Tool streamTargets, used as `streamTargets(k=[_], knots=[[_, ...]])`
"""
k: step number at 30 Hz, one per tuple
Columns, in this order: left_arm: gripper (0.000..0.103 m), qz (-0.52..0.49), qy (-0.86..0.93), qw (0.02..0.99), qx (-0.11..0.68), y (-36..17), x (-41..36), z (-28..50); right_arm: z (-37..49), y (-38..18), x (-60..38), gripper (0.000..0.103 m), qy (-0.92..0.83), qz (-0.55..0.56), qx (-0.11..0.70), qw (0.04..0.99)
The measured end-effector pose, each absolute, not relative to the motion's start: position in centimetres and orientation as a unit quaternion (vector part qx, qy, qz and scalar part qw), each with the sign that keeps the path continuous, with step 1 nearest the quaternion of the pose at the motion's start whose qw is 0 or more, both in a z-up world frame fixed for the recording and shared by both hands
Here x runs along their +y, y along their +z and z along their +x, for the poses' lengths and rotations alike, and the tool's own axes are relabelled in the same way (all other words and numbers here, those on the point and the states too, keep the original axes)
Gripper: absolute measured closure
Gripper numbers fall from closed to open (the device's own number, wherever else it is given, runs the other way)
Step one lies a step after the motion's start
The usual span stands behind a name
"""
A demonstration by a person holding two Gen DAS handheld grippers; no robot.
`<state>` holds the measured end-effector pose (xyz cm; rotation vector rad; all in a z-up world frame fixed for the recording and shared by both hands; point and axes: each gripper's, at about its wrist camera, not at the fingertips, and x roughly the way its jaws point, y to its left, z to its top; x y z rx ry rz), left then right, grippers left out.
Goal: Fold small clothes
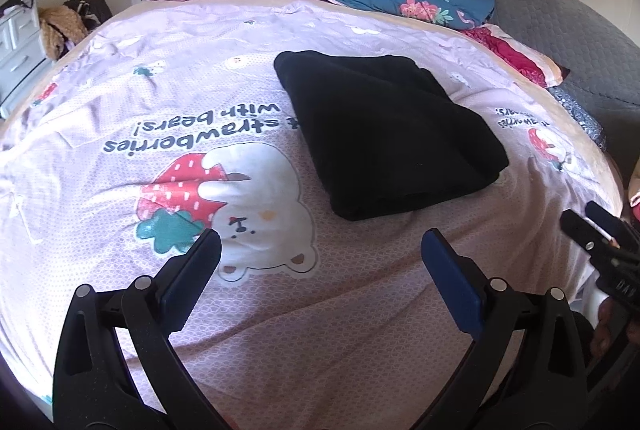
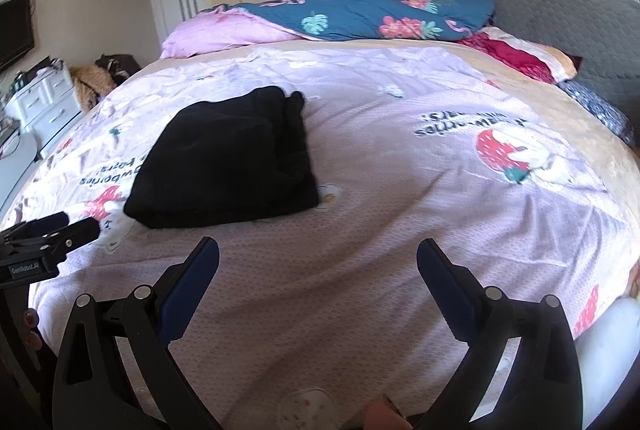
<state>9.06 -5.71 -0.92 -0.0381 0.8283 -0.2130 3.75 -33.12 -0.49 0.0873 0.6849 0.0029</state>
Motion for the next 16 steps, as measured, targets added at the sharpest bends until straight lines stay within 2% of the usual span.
streamTargets(k=[8, 13, 16], knots=[[0.009, -0.071, -0.088, 0.899, 0.424, -1.7, -1.0, 9.6, 0.0, -0.7, -41.2, 0.004, -0.107, 0.088, 0.322, 0.937], [0.009, -0.098, 0.012, 0.897, 0.432, -1.8, 9.0, 12.2, -5.2, -2.7, -53.5, 0.004, -0.264, 0.17, 0.322, 0.893], [0.009, -0.102, 0.093, 0.891, 0.432, -1.9, 16.1, 14.2, -9.7, -5.8, -63.3, 0.004, -0.402, 0.214, 0.341, 0.822]])
